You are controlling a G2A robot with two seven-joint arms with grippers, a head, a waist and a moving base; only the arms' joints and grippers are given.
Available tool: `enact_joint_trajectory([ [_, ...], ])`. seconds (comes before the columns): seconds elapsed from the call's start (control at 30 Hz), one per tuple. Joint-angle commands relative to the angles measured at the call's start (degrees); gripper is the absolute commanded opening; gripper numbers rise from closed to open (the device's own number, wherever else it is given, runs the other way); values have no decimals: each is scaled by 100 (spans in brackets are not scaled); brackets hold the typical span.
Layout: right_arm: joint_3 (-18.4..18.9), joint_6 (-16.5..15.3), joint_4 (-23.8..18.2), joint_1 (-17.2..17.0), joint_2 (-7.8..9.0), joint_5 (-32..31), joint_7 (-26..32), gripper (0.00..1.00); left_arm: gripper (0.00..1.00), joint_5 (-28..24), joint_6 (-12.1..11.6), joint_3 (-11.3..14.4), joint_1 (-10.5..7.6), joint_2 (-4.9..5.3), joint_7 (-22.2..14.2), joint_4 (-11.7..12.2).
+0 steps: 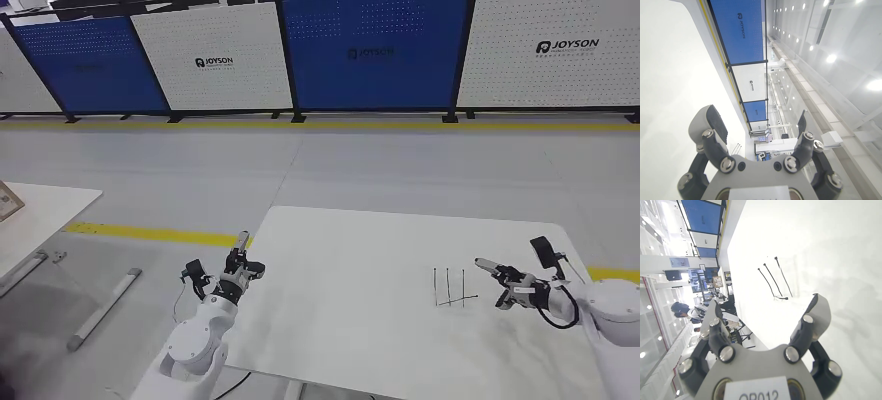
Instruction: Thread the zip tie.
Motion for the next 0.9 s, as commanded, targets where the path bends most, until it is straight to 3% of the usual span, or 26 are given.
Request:
enact_joint_trajectory([
  [0.0, -114, -55, 32, 45, 6, -128, 128, 100, 100, 0, 0, 0, 0, 0, 0, 0],
  [0.3, -627, 70, 472, 502, -38, -479, 371, 100, 100, 0, 0, 0, 0, 0, 0, 0],
  [0.67, -666, -17, 512, 449, -48, -381, 338, 100, 100, 0, 0, 0, 0, 0, 0, 0],
  [0.87, -730, 82, 801, 568, -74, -220, 216, 100, 100, 0, 0, 0, 0, 0, 0, 0],
])
